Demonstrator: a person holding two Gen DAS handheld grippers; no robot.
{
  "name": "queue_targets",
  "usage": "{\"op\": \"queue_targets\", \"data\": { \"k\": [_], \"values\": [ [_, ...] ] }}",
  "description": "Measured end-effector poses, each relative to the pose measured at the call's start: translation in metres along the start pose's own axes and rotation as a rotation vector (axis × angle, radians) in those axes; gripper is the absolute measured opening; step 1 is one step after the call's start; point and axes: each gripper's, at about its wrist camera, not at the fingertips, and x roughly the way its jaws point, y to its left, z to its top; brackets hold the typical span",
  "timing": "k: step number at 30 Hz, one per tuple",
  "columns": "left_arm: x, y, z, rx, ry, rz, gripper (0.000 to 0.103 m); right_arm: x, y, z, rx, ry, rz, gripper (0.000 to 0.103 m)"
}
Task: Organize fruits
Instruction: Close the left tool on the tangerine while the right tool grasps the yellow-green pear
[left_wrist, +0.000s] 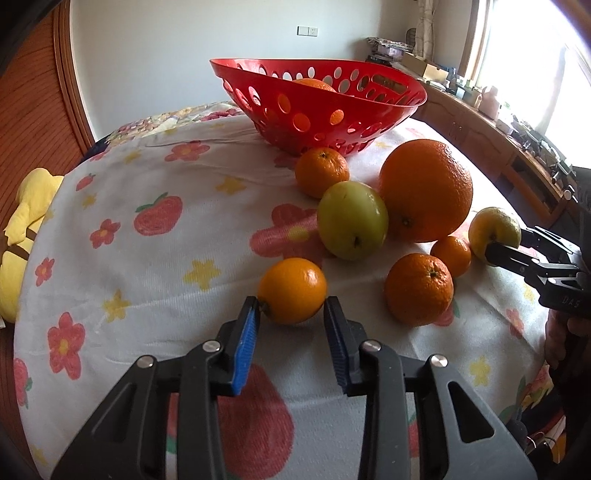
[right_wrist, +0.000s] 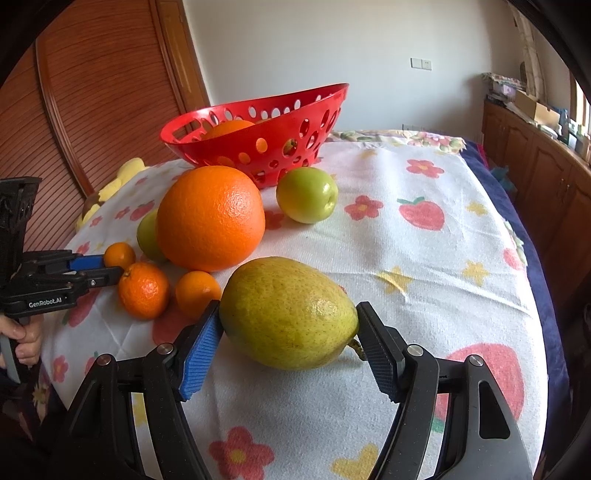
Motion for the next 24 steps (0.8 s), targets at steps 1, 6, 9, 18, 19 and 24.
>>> {"op": "queue_targets", "data": {
  "k": [1, 6, 9, 18, 19, 24],
  "values": [
    [0.0, 0.0, 0.001, -0.001, 0.0, 0.0, 0.034, 0.0, 0.0, 0.0, 0.0, 0.001, 0.001, 0.074],
    [-0.001, 0.001, 0.006, 0.003, -0.011, 0.001, 0.041, 0.002, -0.001, 0.001, 0.001, 0.004, 0.002, 0.074],
    [0.0, 0.001, 0.011, 0.002, -0.015, 0.002, 0.042, 0.003, 0.0, 0.001, 0.0, 0.007, 0.004, 0.074],
    [0.0, -0.002, 0.011, 0.017, -0.005, 0.009, 0.04, 0.003, -0.001, 0.001, 0.001, 0.007, 0.004, 0.074],
    [0.0, -0.002, 0.009, 0.016, -0.005, 0.007, 0.04, 0.003, 0.0, 0.0, 0.0, 0.007, 0.003, 0.074],
    [-0.001, 0.001, 0.005, -0.002, -0.016, -0.008, 0.037, 0.003, -0.001, 0.0, 0.001, 0.007, 0.004, 0.074]
  ]
}}
